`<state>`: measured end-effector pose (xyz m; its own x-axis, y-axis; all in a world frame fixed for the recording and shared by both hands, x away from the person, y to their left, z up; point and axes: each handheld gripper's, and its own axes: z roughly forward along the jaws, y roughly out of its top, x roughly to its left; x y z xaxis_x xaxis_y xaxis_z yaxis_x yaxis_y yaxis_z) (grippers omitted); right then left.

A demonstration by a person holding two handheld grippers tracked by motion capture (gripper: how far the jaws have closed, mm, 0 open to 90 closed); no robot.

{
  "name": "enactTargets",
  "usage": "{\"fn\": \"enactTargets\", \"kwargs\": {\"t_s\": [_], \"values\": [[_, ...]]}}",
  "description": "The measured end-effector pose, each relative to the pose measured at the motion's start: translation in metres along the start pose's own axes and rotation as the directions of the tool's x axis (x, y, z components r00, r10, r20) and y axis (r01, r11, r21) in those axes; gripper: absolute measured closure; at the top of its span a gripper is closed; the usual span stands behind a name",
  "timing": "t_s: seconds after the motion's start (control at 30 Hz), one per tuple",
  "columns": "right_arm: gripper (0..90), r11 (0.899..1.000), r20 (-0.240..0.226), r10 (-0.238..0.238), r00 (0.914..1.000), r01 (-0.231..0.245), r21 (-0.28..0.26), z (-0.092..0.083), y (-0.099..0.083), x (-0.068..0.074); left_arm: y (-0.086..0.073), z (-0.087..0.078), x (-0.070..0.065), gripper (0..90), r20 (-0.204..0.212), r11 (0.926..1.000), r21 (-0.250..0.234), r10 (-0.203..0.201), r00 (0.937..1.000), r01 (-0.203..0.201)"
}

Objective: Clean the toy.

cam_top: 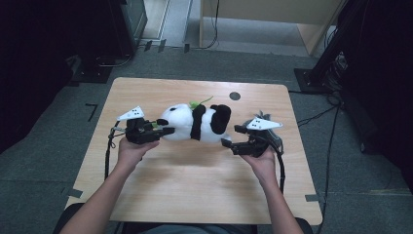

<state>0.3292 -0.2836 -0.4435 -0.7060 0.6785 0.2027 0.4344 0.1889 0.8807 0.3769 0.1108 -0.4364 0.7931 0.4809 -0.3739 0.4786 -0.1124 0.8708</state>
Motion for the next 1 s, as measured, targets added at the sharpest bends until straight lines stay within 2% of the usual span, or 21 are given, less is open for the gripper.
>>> {"fn": "enactTargets", "kwargs": {"t_s": [0.2,0.27,0.33,0.47,0.53,0.6,0.67,0.77,0.83,1.0], "values": [[13.0,0.998,-0.047,-0.058,0.9972,0.058,0.011,0.017,-0.005,0.005,0.001,0.008,-0.009,51.1,0.042,0.9992,0.03,-0.028,0.9987,0.027],[12.9,0.995,-0.044,-0.103,0.9937,0.103,0.007,0.02,-0.004,0.01,0.0,0.01,-0.009,50.7,0.052,0.9981,0.042,-0.046,0.9976,0.044],[11.8,0.992,-0.035,-0.124,0.9917,0.124,0.015,0.022,-0.003,0.015,-0.001,0.013,-0.01,50.0,0.06,0.9971,0.048,-0.063,0.9962,0.06],[13.5,0.984,-0.002,-0.17,0.9855,0.169,0.062,0.03,-0.003,0.017,-0.002,0.018,-0.016,47.2,0.028,0.9962,0.071,-0.053,0.9982,0.051],[16.9,0.982,0.019,-0.174,0.9846,0.171,0.083,0.034,-0.004,0.016,-0.004,0.022,-0.02,44.7,0.008,0.9966,0.078,-0.026,0.9996,0.025],[25.7,0.979,0.053,-0.184,0.9815,0.179,0.095,0.034,-0.004,0.016,-0.006,0.027,-0.024,40.2,-0.018,0.9957,0.092,-0.006,0.9998,0.007],[34.3,0.981,0.069,-0.174,0.9823,0.167,0.096,0.032,-0.004,0.015,-0.008,0.03,-0.024,34.8,-0.033,0.9952,0.098,0.003,0.9995,0.001],[40.5,0.987,0.084,-0.135,0.9872,0.127,0.102,0.027,0.0,0.015,-0.008,0.032,-0.024,22.9,-0.043,0.9961,0.084,0.031,0.9986,-0.028],[42.3,0.989,0.084,-0.115,0.9898,0.106,0.106,0.024,0.005,0.015,-0.007,0.031,-0.022,18.6,-0.038,0.9972,0.067,0.036,0.9986,-0.033],[44.5,0.989,0.07,-0.076,0.9946,0.066,0.133,0.02,0.013,0.012,-0.007,0.026,-0.02,17.5,-0.042,0.9939,0.077,0.082,0.9958,-0.078]]}}
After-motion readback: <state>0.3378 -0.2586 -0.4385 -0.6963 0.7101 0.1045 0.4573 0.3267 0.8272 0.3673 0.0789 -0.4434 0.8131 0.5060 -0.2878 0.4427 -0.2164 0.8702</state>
